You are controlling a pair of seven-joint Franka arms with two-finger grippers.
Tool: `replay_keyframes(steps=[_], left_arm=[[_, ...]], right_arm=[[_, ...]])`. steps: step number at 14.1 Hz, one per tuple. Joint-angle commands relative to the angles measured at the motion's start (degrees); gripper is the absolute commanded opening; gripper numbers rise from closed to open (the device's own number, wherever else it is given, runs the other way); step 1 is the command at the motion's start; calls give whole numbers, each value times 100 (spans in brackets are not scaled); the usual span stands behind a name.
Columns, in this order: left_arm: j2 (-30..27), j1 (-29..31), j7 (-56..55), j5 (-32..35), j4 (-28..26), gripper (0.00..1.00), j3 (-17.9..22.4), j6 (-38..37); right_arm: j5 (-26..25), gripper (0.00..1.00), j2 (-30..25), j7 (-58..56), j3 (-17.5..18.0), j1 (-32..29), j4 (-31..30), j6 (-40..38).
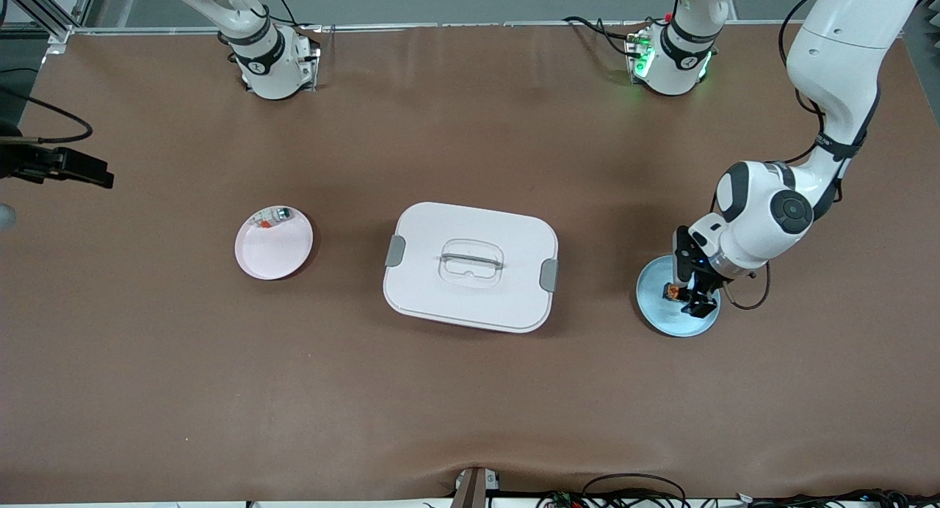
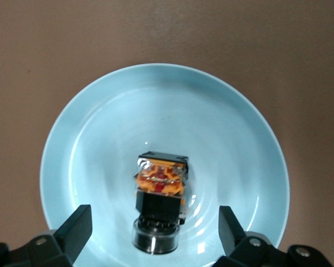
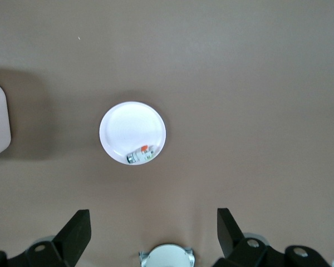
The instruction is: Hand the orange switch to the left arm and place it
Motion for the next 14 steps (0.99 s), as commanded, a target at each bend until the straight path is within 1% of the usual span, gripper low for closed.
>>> replay_keyframes(steps=[1,3,5,8,11,14], left_arm=[[-364,79,-645,-125,-3,100,-160,-357],[-566,79,-1251,-125,59,100,-195,-664],[-760,79,-1770,-125,260,100,-195,-1164],[-954,70,-2342,-177,857,100,-195,-2305],[-1182,44,-3219,-178,1367,100,-204,-3317],[-1550,35,-4510,-178,1614,100,-309,-4117]], right_arm=[[90,100,-953,-65,-181,111,-1305,620],[90,100,-997,-83,-181,111,-1324,735],[90,100,-1058,-83,-181,111,-1393,831],[99,100,-1435,-65,-172,76,-1946,1200],[354,100,-1463,-74,-129,-152,-1992,1184],[363,100,-1480,-92,-111,-170,-1992,1157]])
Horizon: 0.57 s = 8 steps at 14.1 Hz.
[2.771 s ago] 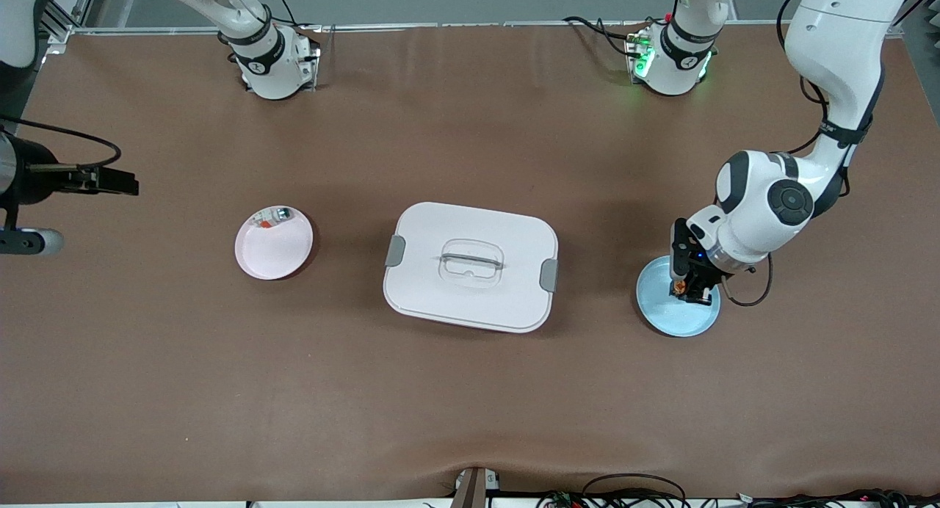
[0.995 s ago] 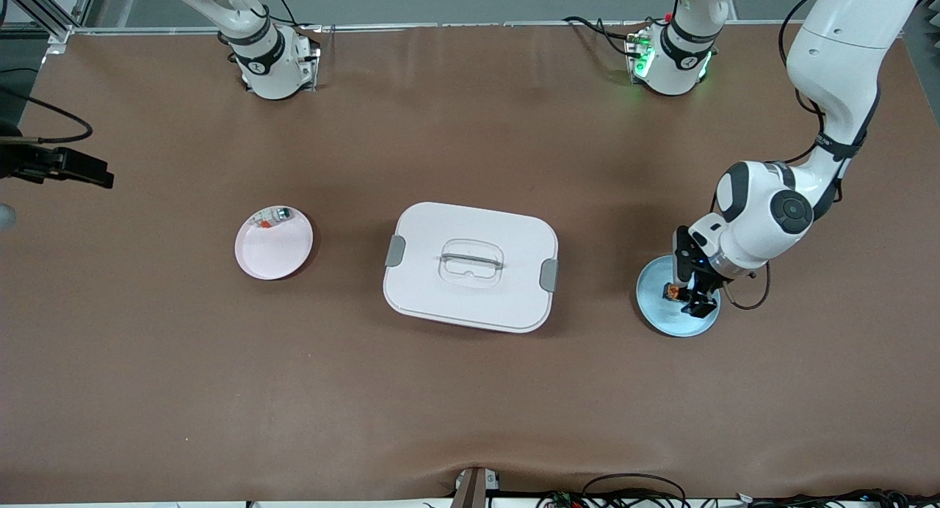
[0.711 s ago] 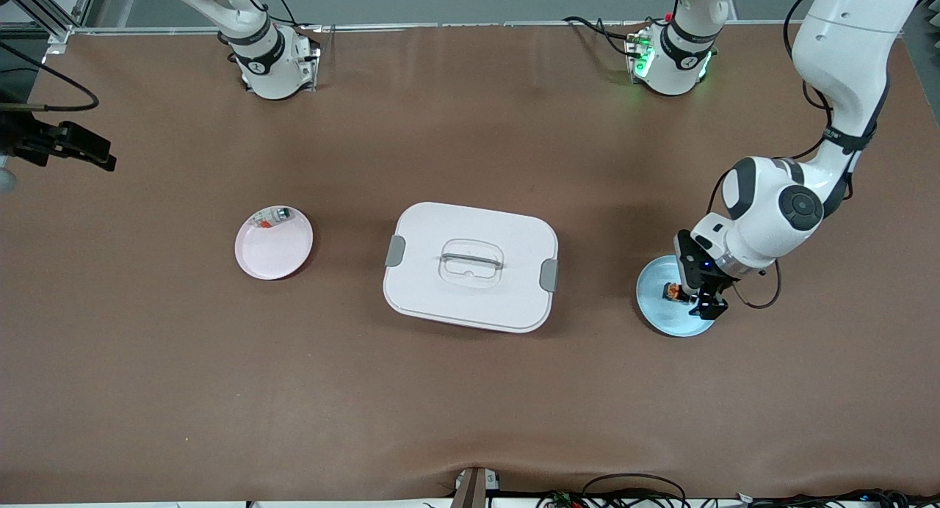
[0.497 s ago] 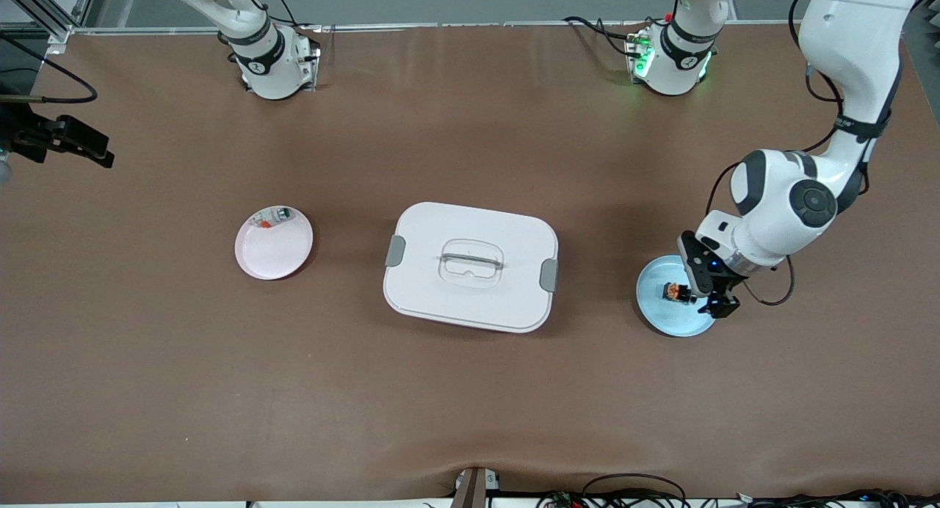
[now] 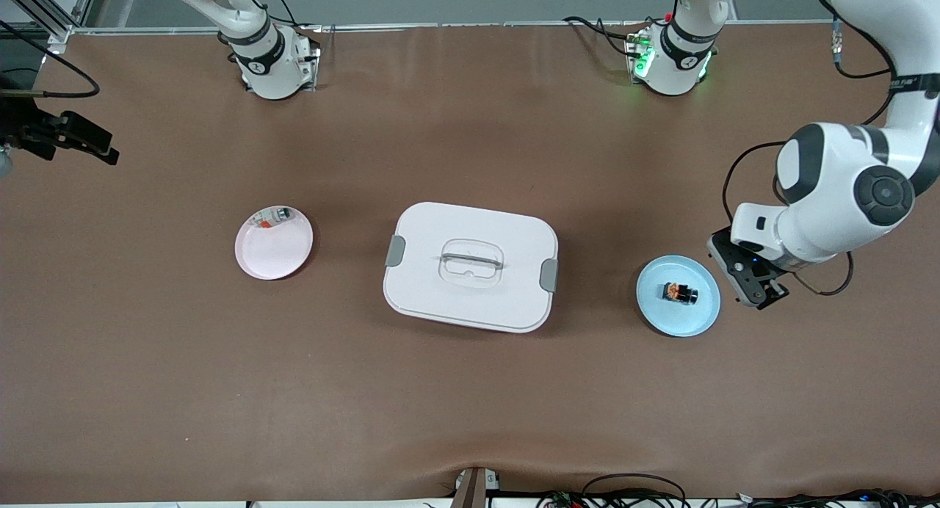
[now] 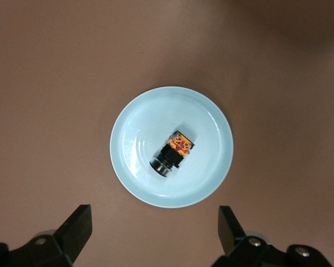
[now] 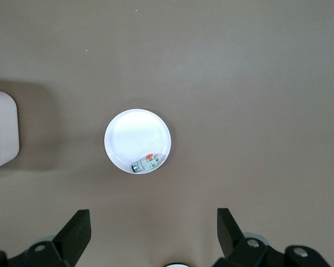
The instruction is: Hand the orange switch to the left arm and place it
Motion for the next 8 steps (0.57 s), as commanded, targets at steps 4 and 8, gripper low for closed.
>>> replay_keyframes(steps=[4,8], left_arm=[[-708,20,-2374,-82,340,100,-163,-1128],[-858,20,-4133,-73,735,100,-391,-1919]], right_arm=[[100,100,-190,-90,259,-230,-190,68],[91,100,-225,-90,277,-231,-190,112]])
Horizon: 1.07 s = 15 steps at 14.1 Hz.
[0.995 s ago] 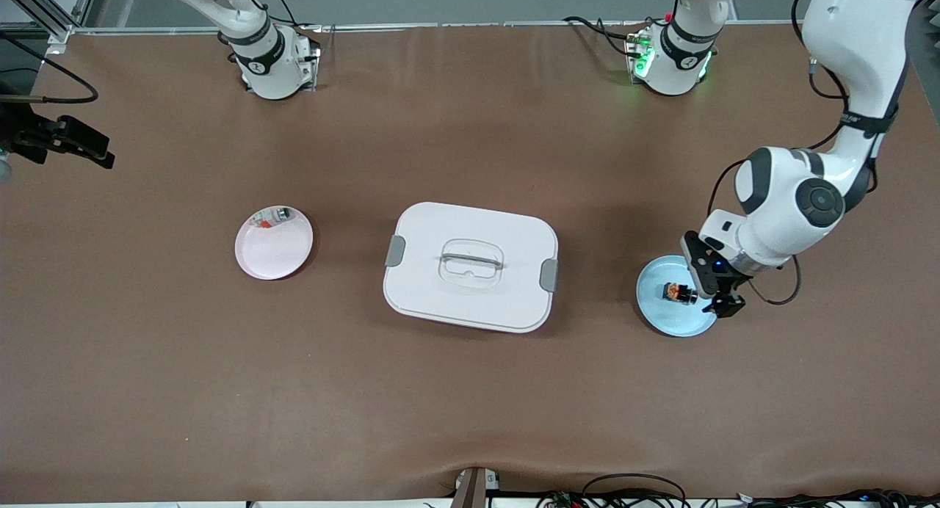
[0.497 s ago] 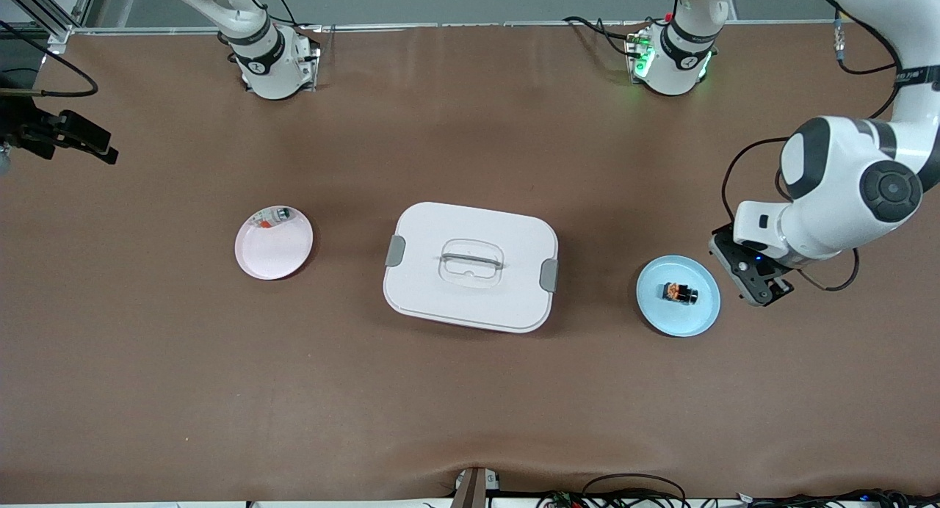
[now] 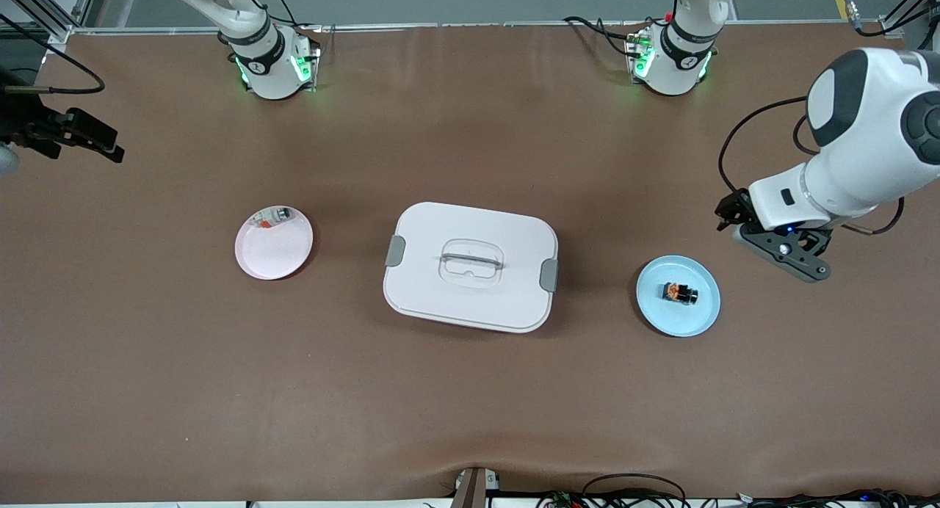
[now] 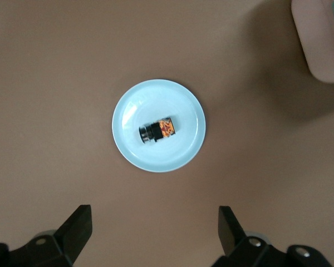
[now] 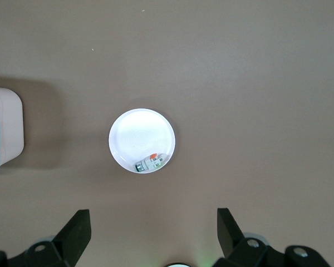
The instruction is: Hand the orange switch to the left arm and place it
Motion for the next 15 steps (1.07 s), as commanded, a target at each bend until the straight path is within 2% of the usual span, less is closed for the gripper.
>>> replay_keyframes(steps=[1,3,7,15], left_arm=[[-103,30,-933,-66,292,100,-106,-588],[-165,22,-1303,-49,529,100,-106,-764],[-183,30,-2051,-5,1240,100,-106,-1862],[-420,66,-1841,373,1620,100,8,-2093]], right_arm=[[67,100,-198,-87,134,-200,-185,100],[67,100,-181,-87,99,-191,-177,118],[84,100,-190,-87,108,-191,-168,179],[102,100,-198,-79,108,-191,-159,224]])
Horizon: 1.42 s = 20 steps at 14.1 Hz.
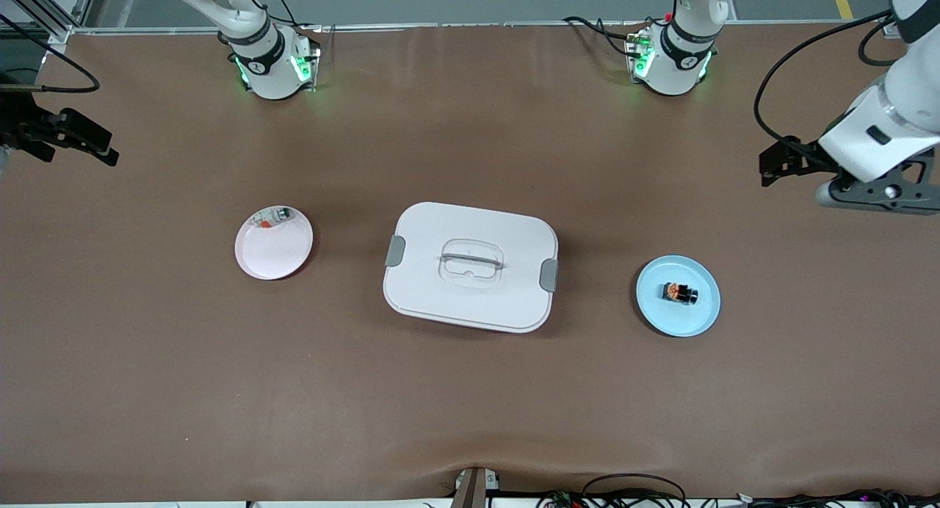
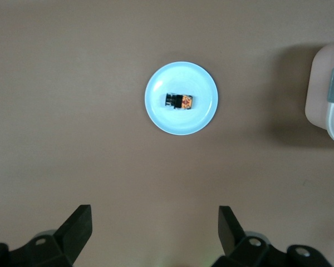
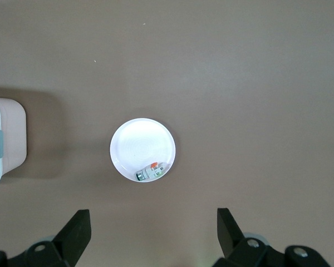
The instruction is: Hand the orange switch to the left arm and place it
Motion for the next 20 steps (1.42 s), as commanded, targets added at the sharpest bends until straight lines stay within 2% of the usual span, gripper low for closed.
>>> replay_keyframes(steps=[1,7,8,10,13,16,20], left_arm=[[-34,53,107,212,186,100,15,-145],[-157,116,116,213,213,100,58,-268],[-175,-15,125,230,213,100,198,-303],[-236,-594,134,231,213,100,760,-364],[-298,-956,46,222,169,100,1095,-461],[-421,-1614,20,99,134,100,1736,-470],[-587,-1678,-322,-234,-6,100,1747,-426]], right_arm=[[93,100,-172,-78,102,-158,-150,29],[93,100,-198,-87,85,-158,-141,3],[93,100,-233,-87,93,-158,-141,3],[93,100,-233,-201,94,-140,-141,-6],[93,100,-233,-254,146,-88,-133,-76],[84,100,-233,-393,155,18,-133,-94],[93,100,-233,-579,155,27,-133,-85]])
